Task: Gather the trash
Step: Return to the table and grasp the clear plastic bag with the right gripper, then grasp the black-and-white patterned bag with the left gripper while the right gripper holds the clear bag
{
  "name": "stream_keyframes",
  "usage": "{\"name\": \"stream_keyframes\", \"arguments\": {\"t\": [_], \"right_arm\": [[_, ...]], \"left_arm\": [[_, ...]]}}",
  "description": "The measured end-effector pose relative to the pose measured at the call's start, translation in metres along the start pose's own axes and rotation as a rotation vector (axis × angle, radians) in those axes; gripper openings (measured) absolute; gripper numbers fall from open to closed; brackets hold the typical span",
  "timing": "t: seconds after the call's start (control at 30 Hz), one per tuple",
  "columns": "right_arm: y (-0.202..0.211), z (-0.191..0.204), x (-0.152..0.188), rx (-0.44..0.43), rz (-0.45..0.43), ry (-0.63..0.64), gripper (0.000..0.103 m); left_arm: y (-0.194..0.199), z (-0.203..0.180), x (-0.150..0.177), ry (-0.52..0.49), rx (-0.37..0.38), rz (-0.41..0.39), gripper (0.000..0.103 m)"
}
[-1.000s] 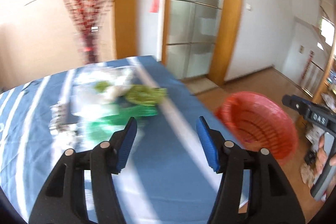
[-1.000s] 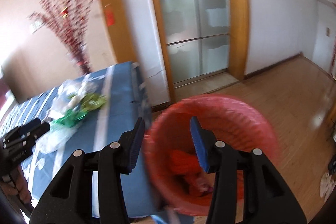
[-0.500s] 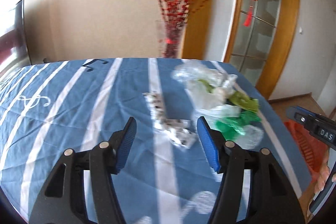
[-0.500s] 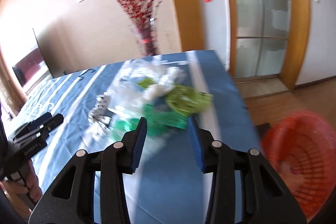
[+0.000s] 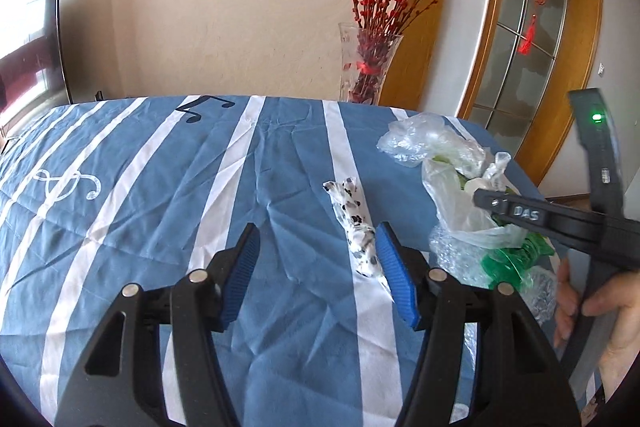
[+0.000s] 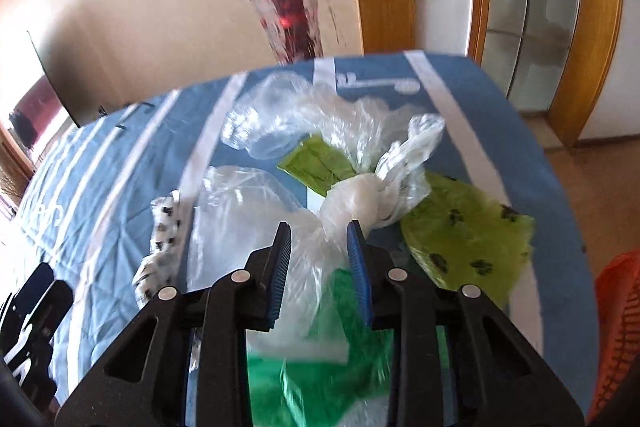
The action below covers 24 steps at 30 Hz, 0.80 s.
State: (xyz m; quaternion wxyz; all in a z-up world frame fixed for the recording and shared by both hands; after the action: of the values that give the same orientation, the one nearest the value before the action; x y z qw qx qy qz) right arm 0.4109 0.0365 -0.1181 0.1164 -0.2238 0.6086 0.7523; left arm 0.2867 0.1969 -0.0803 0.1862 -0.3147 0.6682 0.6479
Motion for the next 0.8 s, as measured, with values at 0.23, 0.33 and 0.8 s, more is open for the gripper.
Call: {"name": "stream_keyframes", "arguments": {"t": [0.23,0.33,0.8], "right_arm": [[-0.018,0.007,-0.002,0.022,0.023,0.048,0.013],[-0.017,0.007,0.000,0.023,0.004,0.071,0.006],[0.063,-0.002,-0.008,-0.037,-0.259,0.095,0.003]], "left_arm": [[-0.019,-0.006,-0.001,0.009,0.016,0.032,0.059],[-0.025,-0.009,0.002,0.017,0.030,0.051,0.059],[-0.035,-0.031,0.004,0.007,0.076,0.098,0.059]]}}
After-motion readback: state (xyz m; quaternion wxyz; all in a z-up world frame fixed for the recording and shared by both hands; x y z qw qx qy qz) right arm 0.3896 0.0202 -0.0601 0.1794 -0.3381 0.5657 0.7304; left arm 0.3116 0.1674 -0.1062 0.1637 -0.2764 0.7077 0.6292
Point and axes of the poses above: each gripper's, at about its wrist camera, not at the fingertips, and y roughly against the way its jaws point, z to its left, x to its underside, the point moved 9 cm from there along -y, roughly the way its jaws point, and after that the axes turned 10 degrees about z, right-handed, at the moved point
